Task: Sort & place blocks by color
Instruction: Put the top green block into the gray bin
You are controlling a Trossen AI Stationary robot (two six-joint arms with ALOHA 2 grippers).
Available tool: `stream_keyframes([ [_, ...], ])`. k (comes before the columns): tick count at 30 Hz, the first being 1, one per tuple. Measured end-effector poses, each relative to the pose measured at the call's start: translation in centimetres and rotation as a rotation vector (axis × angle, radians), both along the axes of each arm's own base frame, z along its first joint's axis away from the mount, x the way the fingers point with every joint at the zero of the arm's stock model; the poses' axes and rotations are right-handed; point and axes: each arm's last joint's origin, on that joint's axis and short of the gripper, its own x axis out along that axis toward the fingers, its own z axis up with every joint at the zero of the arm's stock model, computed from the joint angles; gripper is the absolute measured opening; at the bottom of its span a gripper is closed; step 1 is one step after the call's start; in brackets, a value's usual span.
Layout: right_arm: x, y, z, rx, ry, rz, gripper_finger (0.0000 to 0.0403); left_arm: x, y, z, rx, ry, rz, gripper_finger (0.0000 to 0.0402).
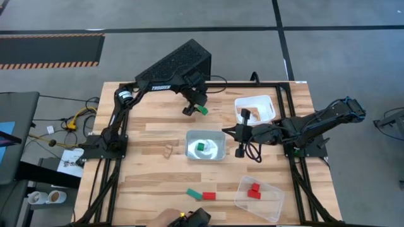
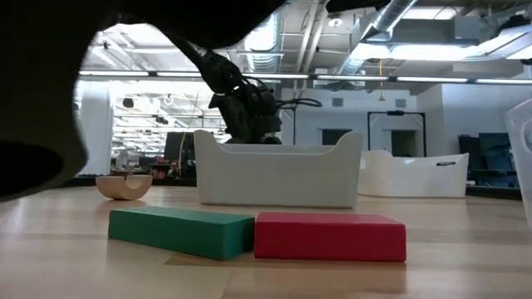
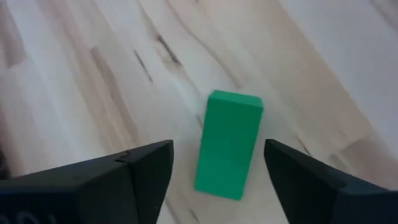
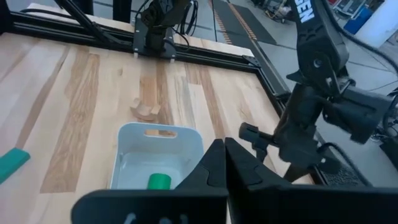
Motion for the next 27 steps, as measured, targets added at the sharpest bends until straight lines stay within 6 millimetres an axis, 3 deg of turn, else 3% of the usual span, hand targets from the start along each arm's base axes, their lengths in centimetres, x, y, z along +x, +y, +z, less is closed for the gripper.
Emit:
stream_keyframes([
  [14, 0.0, 0.0, 0.0, 0.007, -0.004, -0.003, 0.0007, -0.4, 0.9, -0.2, -0.010, 0.030, 0.057, 0.0064],
  [27, 0.1, 0.0, 0.3, 0.015, -0.033, -0.005, 0.0007, -1.2, 3.7, -0.3, 0.150, 0.025, 0.167, 0.0053],
])
